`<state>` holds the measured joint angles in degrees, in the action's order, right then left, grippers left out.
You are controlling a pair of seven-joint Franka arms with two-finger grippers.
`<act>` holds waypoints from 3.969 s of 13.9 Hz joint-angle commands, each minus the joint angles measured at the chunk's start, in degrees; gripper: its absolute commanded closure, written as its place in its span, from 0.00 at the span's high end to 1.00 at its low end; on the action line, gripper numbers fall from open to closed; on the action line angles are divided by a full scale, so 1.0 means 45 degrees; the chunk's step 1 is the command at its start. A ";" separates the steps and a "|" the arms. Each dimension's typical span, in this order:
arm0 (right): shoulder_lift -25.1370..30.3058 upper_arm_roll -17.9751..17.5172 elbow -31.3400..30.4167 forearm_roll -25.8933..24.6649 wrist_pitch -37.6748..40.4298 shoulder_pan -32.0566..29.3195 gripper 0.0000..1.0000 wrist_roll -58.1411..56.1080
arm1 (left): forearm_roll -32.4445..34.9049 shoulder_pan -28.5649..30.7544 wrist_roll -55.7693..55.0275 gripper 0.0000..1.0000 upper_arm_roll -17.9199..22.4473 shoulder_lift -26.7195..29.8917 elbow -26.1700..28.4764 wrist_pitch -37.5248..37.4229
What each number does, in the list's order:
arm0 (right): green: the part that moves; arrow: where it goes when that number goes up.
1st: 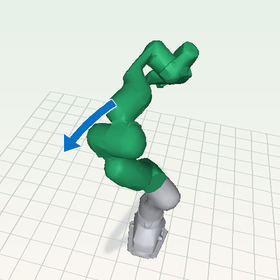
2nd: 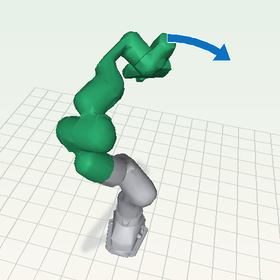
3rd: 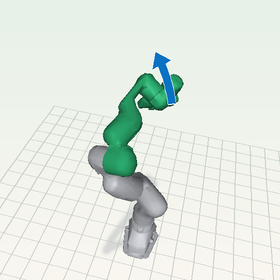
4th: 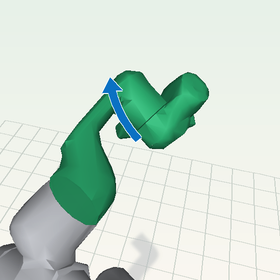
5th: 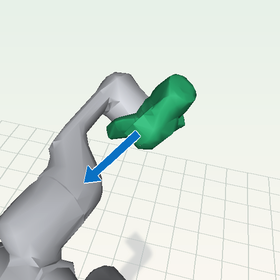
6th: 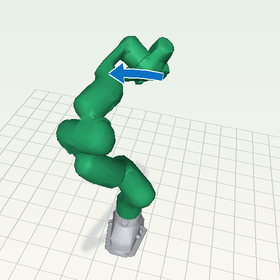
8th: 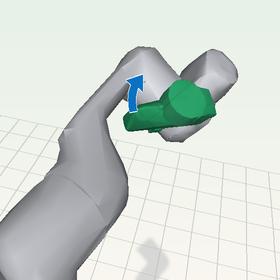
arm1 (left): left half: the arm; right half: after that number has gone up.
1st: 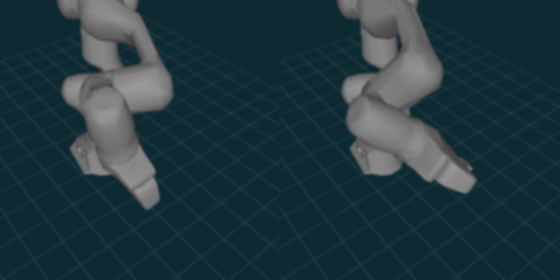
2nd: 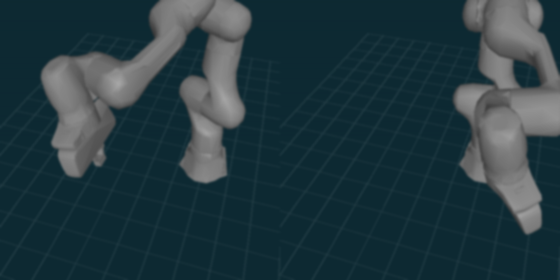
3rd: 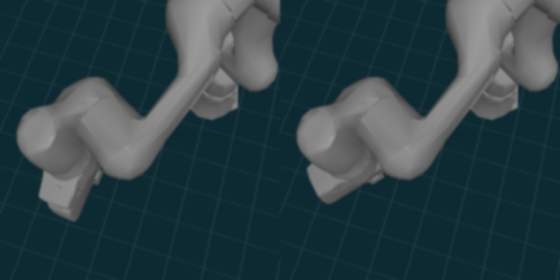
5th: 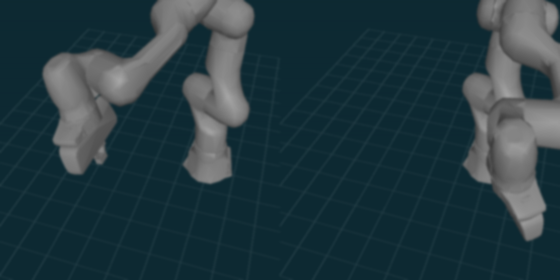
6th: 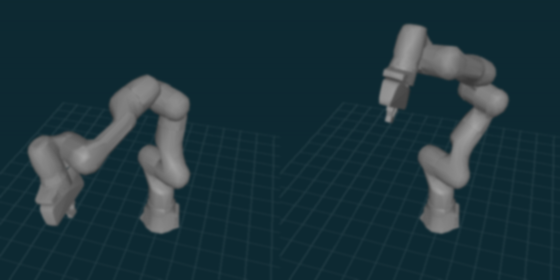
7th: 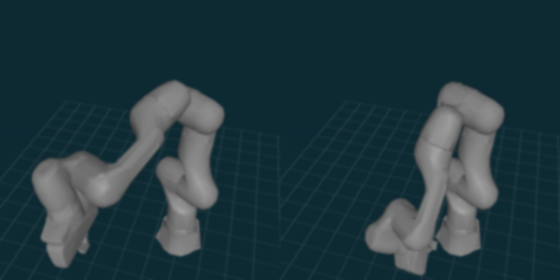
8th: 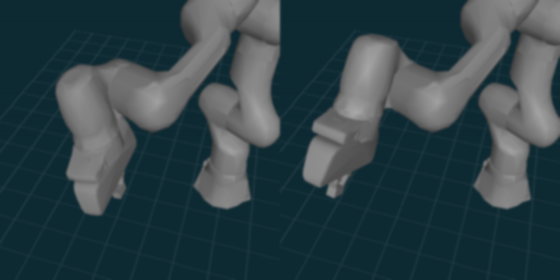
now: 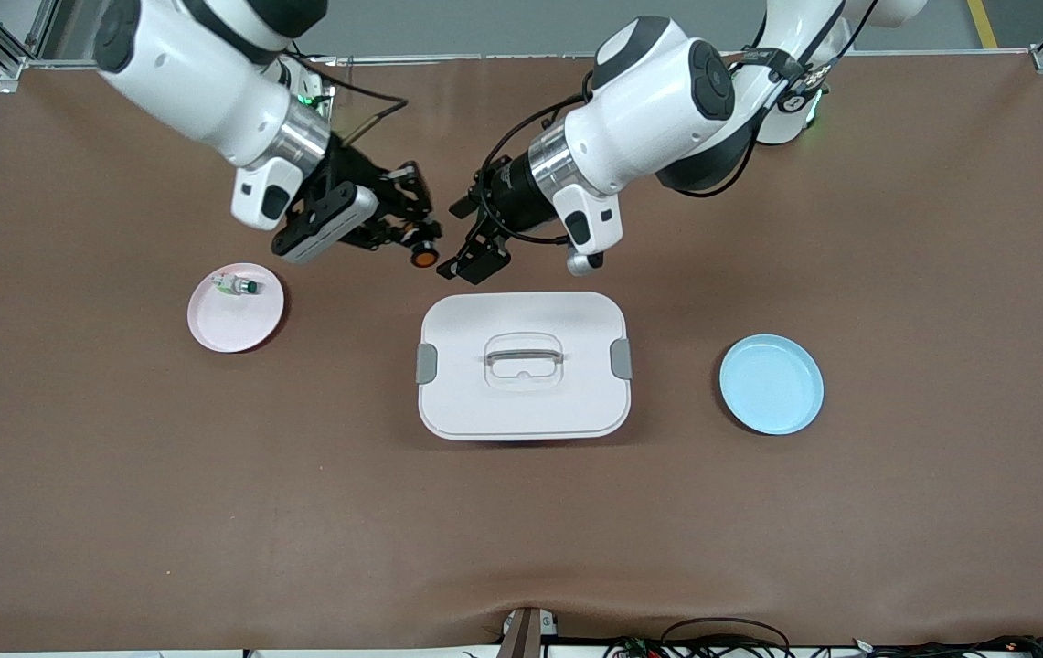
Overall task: Transfer orange switch to right arm and place
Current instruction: 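Open the left gripper and withdraw while the right gripper carries switch, then lower the switch onto the pink plate with the right gripper, then open the right gripper to release the switch on the plate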
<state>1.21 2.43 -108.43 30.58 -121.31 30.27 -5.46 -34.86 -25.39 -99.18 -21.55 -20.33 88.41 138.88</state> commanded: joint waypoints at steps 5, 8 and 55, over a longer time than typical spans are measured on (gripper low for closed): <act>0.0336 -0.0031 0.0132 -0.2985 0.3692 -0.2447 0.00 -0.6020 | 0.0482 0.2299 0.5665 1.00 0.0022 0.0727 0.0431 -0.4256; 0.0706 -0.0012 0.0034 -0.4116 0.4593 -0.3580 0.00 -0.8718 | 0.0482 0.3860 0.7096 1.00 0.0041 0.1019 0.0333 -0.6031; -0.3433 -0.0637 -0.8638 -0.5430 -0.9624 -0.7626 0.00 -1.9978 | 0.6439 0.5018 2.0367 1.00 0.5510 0.3052 -0.1425 -1.1254</act>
<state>-14.35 0.05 -146.88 4.80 -163.75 -3.74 -94.61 -7.13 -3.37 -16.05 3.50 -6.82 82.83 88.81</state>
